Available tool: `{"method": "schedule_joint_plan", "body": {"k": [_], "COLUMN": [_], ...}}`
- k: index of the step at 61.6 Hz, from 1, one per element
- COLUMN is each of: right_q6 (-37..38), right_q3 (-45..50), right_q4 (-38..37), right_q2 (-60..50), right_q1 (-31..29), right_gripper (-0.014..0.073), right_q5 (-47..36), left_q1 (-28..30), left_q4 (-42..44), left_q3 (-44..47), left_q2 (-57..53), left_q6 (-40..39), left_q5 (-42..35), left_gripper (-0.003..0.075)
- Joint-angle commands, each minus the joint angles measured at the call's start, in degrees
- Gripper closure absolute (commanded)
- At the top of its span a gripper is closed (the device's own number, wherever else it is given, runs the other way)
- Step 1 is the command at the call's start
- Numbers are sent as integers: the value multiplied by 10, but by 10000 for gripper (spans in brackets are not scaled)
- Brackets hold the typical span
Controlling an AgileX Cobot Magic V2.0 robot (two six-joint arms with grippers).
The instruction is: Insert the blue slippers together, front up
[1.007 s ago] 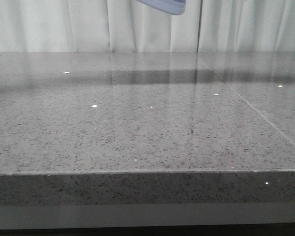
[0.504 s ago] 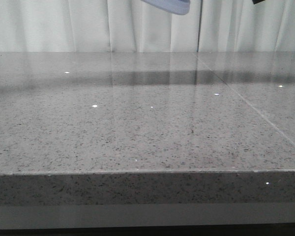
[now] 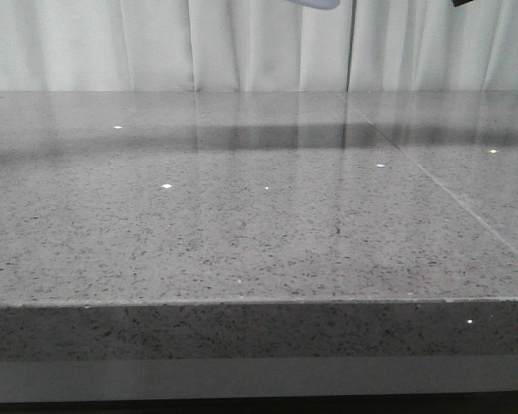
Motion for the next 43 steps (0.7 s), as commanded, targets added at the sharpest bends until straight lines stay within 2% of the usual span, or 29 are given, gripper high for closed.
{"method": "schedule_joint_plan", "body": {"k": [1, 10, 23, 43], "right_q6": [-2, -1, 20, 28], "right_q3": [-22, -27, -58, -74], "right_q4": [26, 23, -34, -34], "right_q2": [-37, -39, -39, -40], "right_q1": [-9, -19, -21, -25], "right_gripper": [70, 70, 70, 70], "right_q5": [60, 63, 63, 63], "left_q1": [7, 12, 13, 13], "left_q4": [-65, -51, -27, -19], "left_q3": [-16, -16, -16, -16], "left_q2": [-29, -29, -29, -29], "left_q6": [0, 0, 0, 0], "left_q5": [68, 67, 60, 60], "left_gripper": [739, 739, 739, 739]}}
